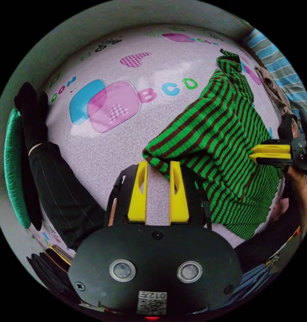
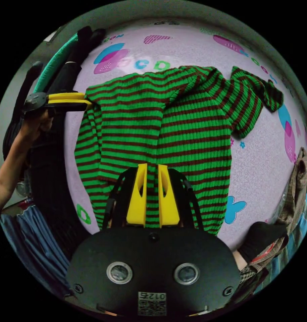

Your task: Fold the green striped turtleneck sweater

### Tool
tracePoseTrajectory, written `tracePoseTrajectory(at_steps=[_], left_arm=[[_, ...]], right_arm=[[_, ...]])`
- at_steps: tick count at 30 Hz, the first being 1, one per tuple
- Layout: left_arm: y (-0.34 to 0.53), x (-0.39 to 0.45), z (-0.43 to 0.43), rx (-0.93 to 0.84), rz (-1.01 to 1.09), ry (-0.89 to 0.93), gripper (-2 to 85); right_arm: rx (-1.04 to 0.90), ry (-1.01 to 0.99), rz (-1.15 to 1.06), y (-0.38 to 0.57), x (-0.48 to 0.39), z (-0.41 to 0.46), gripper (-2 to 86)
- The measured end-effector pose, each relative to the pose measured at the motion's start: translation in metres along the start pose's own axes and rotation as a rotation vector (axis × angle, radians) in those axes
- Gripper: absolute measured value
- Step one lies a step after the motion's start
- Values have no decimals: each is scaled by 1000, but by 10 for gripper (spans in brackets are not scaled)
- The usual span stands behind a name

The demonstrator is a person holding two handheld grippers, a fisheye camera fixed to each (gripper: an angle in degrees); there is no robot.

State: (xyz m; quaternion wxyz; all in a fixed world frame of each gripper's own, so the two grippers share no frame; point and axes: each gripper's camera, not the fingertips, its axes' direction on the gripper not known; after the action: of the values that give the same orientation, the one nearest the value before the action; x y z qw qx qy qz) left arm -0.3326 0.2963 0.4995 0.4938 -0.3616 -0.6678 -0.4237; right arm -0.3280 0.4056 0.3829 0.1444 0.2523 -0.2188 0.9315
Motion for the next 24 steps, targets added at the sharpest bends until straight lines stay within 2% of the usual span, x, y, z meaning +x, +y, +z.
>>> tracePoseTrajectory(at_steps=[3,6,8,11,13,19,21,24], left_arm=[[1,0,1,0,-7,-1,102],[6,-5,4,0,-20,21,101],[9,-8,5,1,-32,37,100],[14,-12,7,0,-50,67,99],[17,-13,8,2,-57,78,98],[29,-8,7,-3,-67,55,95],[34,-7,7,-4,-68,54,93],[43,-4,7,-1,-63,63,90]], right_arm=[[-21,67,-73,0,-13,-9,2],[-57,54,-126,-5,-19,-29,-5],[-43,14,-146,-10,-19,-46,-7],[20,-158,-135,-28,-8,-82,-8],[127,-307,-101,-52,2,-113,-6],[519,-512,-112,-98,17,-180,25],[518,-457,-110,-96,29,-184,37],[402,-228,-79,-79,55,-170,46]])
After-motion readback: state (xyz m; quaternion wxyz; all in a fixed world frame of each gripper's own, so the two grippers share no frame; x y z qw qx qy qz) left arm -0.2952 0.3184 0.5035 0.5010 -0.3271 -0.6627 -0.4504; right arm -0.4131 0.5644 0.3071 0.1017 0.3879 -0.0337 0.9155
